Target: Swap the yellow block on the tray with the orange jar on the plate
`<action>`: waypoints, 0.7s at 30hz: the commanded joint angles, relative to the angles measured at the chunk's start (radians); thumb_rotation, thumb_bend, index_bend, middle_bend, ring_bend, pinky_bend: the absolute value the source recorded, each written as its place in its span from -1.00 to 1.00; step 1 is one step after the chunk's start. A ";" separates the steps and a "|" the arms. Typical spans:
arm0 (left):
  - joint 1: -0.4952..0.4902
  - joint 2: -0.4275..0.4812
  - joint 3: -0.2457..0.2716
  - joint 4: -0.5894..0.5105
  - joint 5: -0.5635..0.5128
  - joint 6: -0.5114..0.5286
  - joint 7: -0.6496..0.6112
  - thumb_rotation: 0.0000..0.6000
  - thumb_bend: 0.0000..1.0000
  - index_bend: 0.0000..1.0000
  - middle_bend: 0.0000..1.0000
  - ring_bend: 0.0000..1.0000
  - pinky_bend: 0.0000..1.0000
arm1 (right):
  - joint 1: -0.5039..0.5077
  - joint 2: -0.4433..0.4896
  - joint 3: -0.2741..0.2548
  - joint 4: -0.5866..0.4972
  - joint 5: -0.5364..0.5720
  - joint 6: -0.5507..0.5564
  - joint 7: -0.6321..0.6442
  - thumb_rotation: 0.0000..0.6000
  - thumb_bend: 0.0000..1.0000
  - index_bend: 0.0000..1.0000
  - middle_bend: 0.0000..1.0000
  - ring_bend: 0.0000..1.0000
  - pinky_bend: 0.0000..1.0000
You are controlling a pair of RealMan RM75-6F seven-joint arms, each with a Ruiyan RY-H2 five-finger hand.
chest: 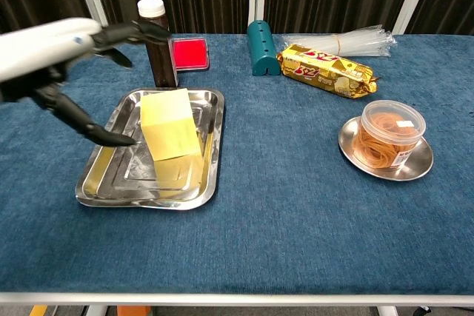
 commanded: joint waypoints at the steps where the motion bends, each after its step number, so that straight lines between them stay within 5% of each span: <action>1: -0.057 -0.040 -0.015 0.035 -0.063 -0.078 0.024 1.00 -1.00 -0.89 -0.99 -1.00 -0.70 | -0.003 -0.002 -0.001 0.007 0.001 0.001 0.007 1.00 -0.98 -1.00 -1.00 -1.00 -1.00; 21: -0.180 -0.157 -0.052 0.275 -0.225 -0.161 0.045 1.00 -1.00 -0.91 -1.00 -1.00 -0.78 | -0.011 -0.010 -0.003 0.047 0.017 -0.010 0.037 1.00 -0.98 -1.00 -1.00 -1.00 -1.00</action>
